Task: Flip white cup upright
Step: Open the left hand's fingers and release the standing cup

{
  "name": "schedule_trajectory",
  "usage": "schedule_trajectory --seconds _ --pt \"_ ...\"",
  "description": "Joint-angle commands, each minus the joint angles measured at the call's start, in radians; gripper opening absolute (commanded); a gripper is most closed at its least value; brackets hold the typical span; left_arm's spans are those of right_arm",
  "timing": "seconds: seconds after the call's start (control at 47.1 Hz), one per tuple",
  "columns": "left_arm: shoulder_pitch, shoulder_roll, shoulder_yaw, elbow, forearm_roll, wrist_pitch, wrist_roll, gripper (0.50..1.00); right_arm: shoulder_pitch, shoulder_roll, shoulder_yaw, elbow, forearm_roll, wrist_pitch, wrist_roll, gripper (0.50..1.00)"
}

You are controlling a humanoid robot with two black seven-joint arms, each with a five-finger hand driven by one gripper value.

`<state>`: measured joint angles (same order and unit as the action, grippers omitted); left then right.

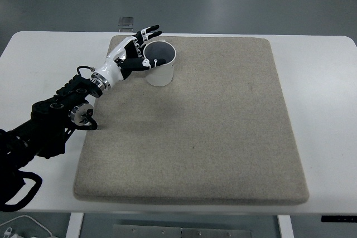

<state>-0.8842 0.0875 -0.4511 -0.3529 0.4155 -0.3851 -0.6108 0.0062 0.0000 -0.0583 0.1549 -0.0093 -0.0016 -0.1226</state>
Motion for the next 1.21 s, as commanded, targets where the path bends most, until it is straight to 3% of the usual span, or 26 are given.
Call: schedule_trajectory --seconds 0.0,1.188 --pt "-0.002 0.0 0.0 0.0 0.0 0.0 0.0 0.994 0.0 0.0 0.0 0.0 0.0 0.0 0.0 0.93" --pt "0.007 0.02 0.0 -0.006 0.002 0.002 0.0 0.994 0.0 0.0 -0.003 0.0 0.0 0.0 -0.002 0.93"
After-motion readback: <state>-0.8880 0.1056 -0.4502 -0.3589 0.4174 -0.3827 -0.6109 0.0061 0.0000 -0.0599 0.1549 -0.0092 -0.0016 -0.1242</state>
